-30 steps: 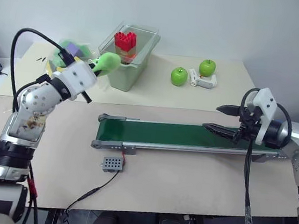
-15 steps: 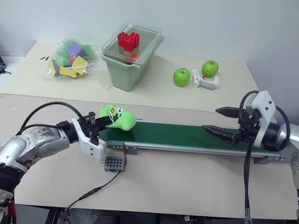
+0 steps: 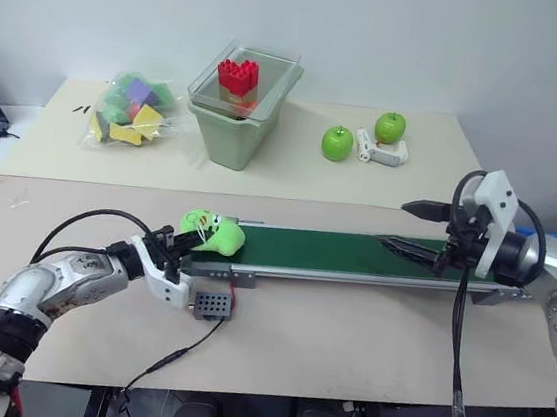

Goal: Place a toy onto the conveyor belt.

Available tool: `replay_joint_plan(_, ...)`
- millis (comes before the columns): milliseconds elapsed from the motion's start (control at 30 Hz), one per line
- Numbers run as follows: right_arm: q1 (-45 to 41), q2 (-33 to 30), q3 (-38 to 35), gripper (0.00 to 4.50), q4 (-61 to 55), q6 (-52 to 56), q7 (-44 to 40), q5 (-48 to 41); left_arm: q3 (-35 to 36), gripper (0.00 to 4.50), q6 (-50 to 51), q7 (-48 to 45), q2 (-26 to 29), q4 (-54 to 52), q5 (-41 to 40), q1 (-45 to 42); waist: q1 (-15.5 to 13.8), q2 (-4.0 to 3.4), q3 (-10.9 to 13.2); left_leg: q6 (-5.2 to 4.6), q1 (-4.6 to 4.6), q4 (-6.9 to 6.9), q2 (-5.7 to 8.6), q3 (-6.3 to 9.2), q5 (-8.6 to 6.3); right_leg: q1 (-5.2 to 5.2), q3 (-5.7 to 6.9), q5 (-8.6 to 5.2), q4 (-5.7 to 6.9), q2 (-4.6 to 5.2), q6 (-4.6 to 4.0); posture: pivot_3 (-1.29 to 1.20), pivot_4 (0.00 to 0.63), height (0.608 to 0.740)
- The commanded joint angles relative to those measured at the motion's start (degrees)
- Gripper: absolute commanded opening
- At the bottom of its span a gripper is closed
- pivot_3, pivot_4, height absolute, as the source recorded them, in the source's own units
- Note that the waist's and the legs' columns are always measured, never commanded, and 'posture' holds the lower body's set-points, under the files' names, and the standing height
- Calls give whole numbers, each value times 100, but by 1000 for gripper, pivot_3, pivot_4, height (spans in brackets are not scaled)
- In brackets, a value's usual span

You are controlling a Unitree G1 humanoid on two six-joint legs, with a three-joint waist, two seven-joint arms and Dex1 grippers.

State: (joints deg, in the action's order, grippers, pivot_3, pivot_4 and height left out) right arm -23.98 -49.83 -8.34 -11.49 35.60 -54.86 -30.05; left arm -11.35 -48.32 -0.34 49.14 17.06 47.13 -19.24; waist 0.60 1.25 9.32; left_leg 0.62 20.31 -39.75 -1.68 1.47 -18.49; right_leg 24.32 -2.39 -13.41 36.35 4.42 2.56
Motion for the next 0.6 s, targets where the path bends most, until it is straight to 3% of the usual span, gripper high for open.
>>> replay_joint_plan(33, -9, -121, -254, 4500, -192, 13, 25, -72, -72, 1043, -91, 8, -44, 16, -183, -109, 1, 0, 0, 0, 0, 0, 0, 0, 0, 0, 0, 0, 0, 0, 0, 0, 150, 740)
replay_joint_plan(200, 16, -161, -275, 4500, -199, 9, 29, -81, -82, 2983, -69, -105, -74, -2, -370, -78, 7, 0, 0, 0, 0, 0, 0, 0, 0, 0, 0, 0, 2, 0, 0, 0, 150, 740)
replay_joint_plan(333, 27, -189, -287, 4500, -182, -8, 18, -59, 71, 4267, -46, -184, 16, -168, -665, 49, 11, -2, -1, 0, -4, -2, 0, -1, 0, -2, -2, 0, 10, 0, 0, 0, 150, 740)
replay_joint_plan(433, 16, -208, -287, 4500, -152, -24, 4, -51, 171, 4441, -134, -257, 140, -261, -860, 126, 19, -2, -1, 0, -7, -3, 0, -1, 0, 0, -3, 0, 18, 0, 0, 0, 150, 740)
replay_joint_plan(533, -17, -240, -275, 4500, -115, -41, -27, -41, 119, 4441, -354, -981, 500, -234, -1924, 345, 34, -2, -1, 0, -7, -3, -3, -2, 0, 3, -4, 0, 22, -1, 0, 0, 150, 740)
replay_joint_plan(600, -30, -269, -276, 4500, -77, -60, -59, -34, 29, 4441, 152, -2001, 650, -301, -3295, 550, 37, -3, -2, 0, -9, -3, -4, -2, 0, 4, -4, 0, 26, -1, -1, 0, 150, 740)
